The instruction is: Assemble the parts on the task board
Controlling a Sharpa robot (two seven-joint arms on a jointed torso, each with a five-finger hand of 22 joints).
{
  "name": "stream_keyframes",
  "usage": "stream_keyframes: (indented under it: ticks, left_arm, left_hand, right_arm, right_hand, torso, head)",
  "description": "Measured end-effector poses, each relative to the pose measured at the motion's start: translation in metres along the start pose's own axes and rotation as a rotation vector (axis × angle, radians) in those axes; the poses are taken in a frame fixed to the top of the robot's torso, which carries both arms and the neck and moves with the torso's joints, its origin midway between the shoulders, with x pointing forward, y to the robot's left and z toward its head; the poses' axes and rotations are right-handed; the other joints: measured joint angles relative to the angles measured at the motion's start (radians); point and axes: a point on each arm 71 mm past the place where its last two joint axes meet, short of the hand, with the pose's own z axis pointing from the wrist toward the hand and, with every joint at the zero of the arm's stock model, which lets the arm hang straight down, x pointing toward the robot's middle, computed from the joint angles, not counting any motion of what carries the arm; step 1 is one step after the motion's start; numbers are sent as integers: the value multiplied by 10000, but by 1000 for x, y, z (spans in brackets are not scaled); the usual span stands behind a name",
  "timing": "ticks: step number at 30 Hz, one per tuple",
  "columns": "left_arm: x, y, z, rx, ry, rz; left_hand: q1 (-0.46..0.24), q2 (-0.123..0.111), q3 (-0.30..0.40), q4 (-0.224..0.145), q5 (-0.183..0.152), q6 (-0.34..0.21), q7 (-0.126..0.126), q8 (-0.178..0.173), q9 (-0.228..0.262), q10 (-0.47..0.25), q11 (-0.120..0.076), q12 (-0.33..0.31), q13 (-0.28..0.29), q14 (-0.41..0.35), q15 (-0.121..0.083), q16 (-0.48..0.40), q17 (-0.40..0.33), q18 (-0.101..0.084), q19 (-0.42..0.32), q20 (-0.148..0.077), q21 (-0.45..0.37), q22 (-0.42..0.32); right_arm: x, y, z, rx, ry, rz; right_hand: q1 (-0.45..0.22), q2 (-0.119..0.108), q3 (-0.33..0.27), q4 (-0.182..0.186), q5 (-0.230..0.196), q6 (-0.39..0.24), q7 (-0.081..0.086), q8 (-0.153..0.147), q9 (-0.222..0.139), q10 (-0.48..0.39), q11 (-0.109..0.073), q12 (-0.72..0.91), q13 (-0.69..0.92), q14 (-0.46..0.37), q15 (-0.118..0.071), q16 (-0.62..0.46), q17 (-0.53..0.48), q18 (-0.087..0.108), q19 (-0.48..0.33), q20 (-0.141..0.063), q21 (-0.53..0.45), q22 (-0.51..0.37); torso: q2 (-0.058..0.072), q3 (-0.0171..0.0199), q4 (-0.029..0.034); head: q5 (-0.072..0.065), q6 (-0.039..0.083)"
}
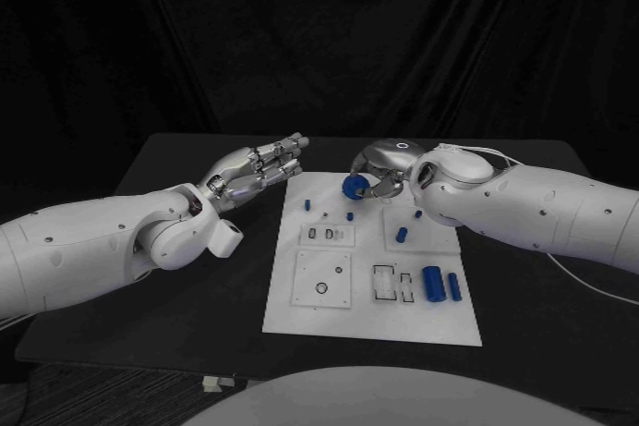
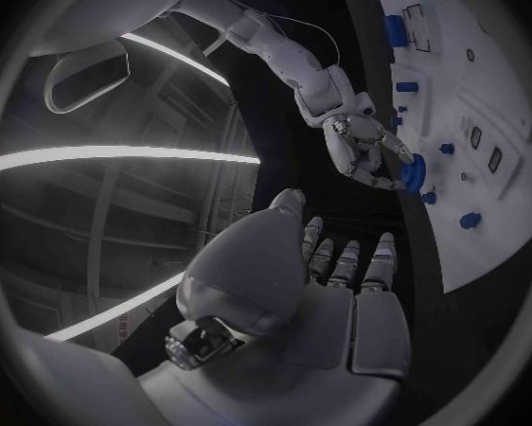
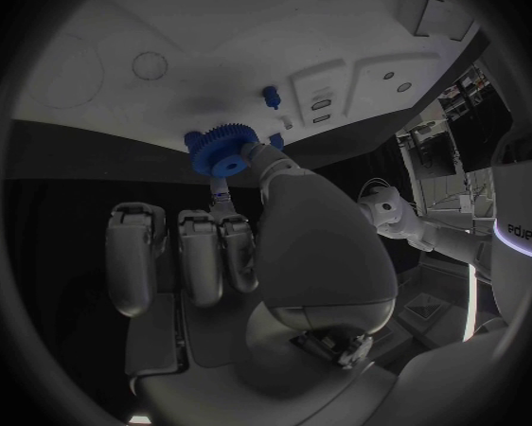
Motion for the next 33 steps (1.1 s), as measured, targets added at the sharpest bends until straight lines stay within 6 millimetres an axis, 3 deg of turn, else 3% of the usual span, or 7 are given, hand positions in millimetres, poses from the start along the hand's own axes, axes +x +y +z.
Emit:
stream_keyframes:
  ticks: [15, 25, 28, 29, 30, 33]
  left_arm:
    - [1, 0, 0, 1, 28, -16]
    - [2, 0, 0, -4, 44, -25]
    - [2, 0, 1, -6, 50, -27]
    - [2, 0, 1, -7, 53, -28]
    - [2, 0, 1, -8, 55, -29]
    - [2, 0, 1, -10, 62, -31]
  left_hand:
    - [39, -39, 41, -42, 40, 0, 0, 0, 0, 0, 0, 0, 0, 0, -1, 0, 1, 1, 0, 0, 0, -1]
    - [39, -39, 40, -41, 40, 0, 0, 0, 0, 0, 0, 0, 0, 0, -1, 0, 1, 1, 0, 0, 0, -2]
    - [39, -39, 40, -41, 40, 0, 0, 0, 0, 0, 0, 0, 0, 0, -2, 0, 1, 0, 0, 0, 0, -2]
    - [39, -39, 40, -41, 40, 0, 0, 0, 0, 0, 0, 0, 0, -20, 21, 0, 1, 0, 0, 0, 0, -2]
    - [39, -39, 40, -41, 40, 0, 0, 0, 0, 0, 0, 0, 0, -14, 57, 0, 1, 0, -1, 0, 0, -2]
    - [39, -39, 40, -41, 40, 0, 0, 0, 0, 0, 0, 0, 0, 0, 71, 0, 1, -1, -1, -1, 0, -2]
  right_arm:
    - [3, 6, 20, -31, 184, -146]
    - [8, 4, 24, 58, 399, -164]
    - [10, 4, 25, 68, 470, -159]
    - [10, 4, 25, 68, 495, -154]
    - [10, 5, 25, 66, 512, -150]
    - [11, 5, 25, 66, 563, -135]
  right_hand:
    - [0, -4, 53, -57, -41, -3, -3, 0, 0, 36, 35, 0, -1, 0, 0, 0, -1, 0, 36, 36, 0, 0]
    - [-27, -31, 99, -66, -153, -57, -58, -20, 0, 36, 35, 0, -2, 27, 27, 0, -1, 0, 1, 72, 0, 6]
    - [-29, -28, 144, -80, -223, -128, -130, -160, 2, 36, 35, 0, -2, 27, 27, 0, -1, 1, 1, 72, -47, 6]
    - [-122, -25, 166, -78, -342, -279, -209, -333, 84, 36, 35, 0, -2, 27, 27, 0, -1, 0, 1, 72, -101, 6]
    - [-200, 13, 186, -70, -442, -435, -191, -449, 227, 36, 35, 0, -2, 27, 27, 0, -1, 1, 1, 72, -124, 5]
    - [-366, 98, 239, -66, -778, -814, -151, -737, 224, 36, 35, 0, -2, 27, 26, 0, -1, 0, 1, 72, -127, 5]
  torso:
    - [25, 26, 31]
    - [23, 28, 12]
    - [16, 27, 6]
    - [12, 27, 4]
    - [12, 26, 1]
    - [7, 23, -7]
  head:
    - [8, -1]
    - [8, -1]
    - [8, 1]
    - [8, 2]
    - [7, 3]
    - [-5, 3]
